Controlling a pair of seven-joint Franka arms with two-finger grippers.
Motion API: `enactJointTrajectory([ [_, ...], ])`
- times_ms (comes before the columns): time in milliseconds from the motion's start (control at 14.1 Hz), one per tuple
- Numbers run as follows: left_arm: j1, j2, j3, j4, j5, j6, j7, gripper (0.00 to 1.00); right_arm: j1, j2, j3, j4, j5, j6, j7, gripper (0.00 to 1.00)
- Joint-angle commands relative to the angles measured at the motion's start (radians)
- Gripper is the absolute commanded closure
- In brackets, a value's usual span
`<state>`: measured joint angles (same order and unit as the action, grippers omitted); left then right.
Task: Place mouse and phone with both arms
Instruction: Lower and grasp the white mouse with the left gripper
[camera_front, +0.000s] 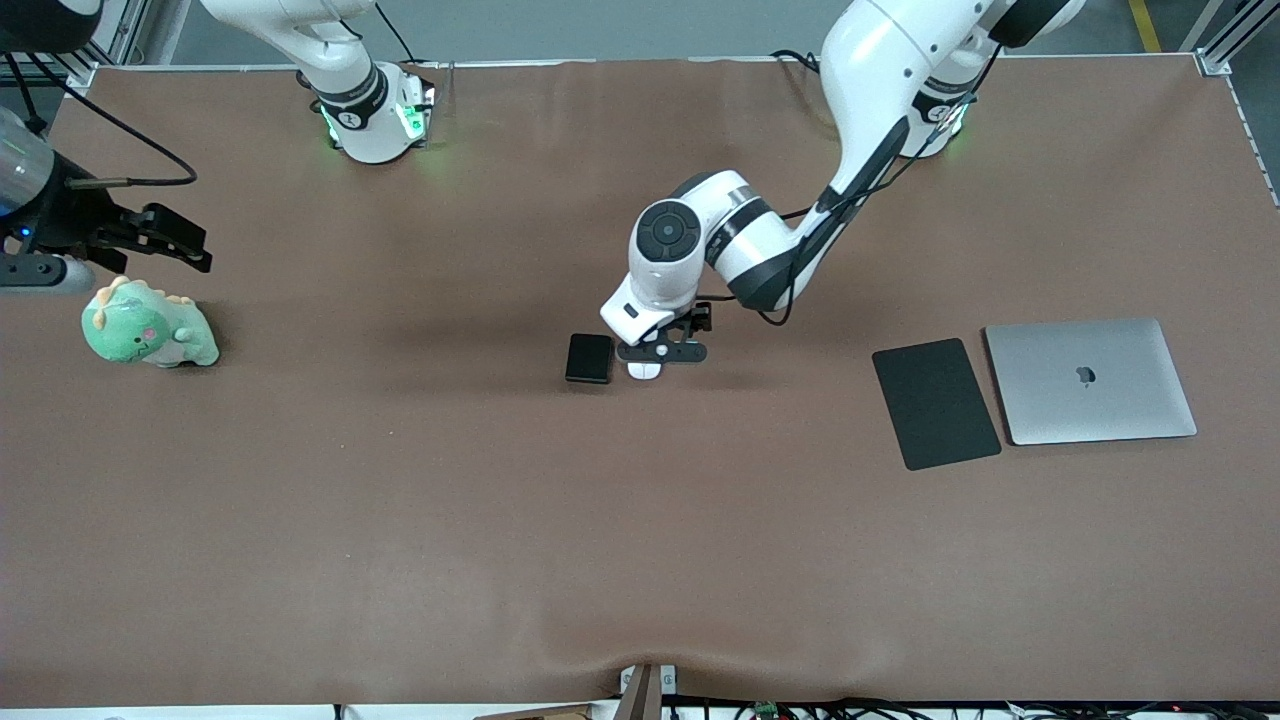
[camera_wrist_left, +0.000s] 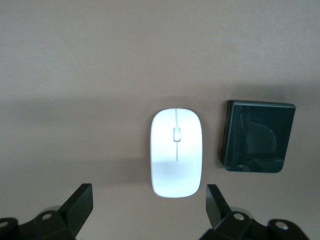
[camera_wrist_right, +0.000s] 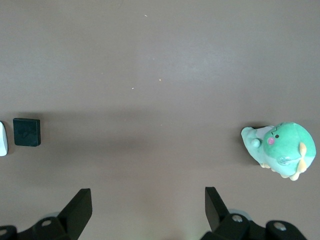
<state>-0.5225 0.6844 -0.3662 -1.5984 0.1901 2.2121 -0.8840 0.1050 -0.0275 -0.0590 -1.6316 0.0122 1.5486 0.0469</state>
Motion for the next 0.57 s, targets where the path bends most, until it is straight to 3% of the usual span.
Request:
enactJointTrajectory([
  [0,-0.02,0.047,0.009,0.035,0.031,0.038,-0.041,0.0,-0.002,0.011,-0.004,0.026,0.009,-0.002,0.007,0.0],
  [495,-0.054,0.11,0.029,0.038,0.031,0.109,-0.088,0.07,0.021,0.029,-0.002,0.036,0.012,0.019,0.007,0.0],
])
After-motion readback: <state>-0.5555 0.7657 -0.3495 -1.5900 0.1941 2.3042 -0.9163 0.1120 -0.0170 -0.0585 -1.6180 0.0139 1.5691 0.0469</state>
